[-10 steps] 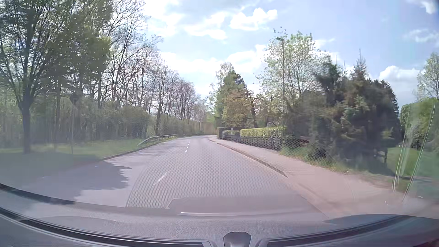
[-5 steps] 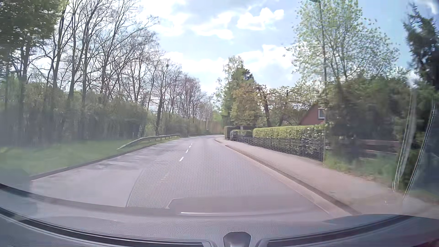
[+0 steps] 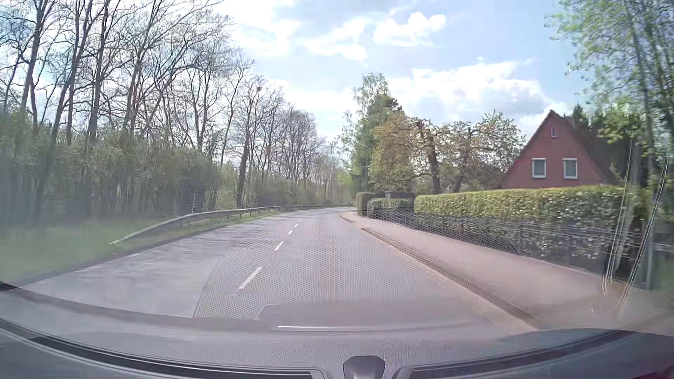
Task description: Follow the waypoints while adhering to traffic rules and regulations
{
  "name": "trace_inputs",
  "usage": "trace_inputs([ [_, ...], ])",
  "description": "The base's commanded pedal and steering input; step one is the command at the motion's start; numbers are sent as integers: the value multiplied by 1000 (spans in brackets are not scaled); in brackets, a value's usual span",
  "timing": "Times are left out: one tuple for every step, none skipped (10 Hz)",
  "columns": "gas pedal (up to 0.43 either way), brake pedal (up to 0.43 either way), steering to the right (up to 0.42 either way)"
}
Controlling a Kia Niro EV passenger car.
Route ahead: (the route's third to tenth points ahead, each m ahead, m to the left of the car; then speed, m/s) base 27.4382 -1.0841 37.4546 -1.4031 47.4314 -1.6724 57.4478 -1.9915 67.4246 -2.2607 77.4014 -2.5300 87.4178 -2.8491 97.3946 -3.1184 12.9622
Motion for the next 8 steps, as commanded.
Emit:
trace_inputs([
  [67, 0, -15],
  [67, 0, -12],
  [67, 0, -9],
  [67, 0, -10],
  [67, 0, -9],
  [67, 0, -9],
  [67, 0, -9],
  [67, 0, -8],
])
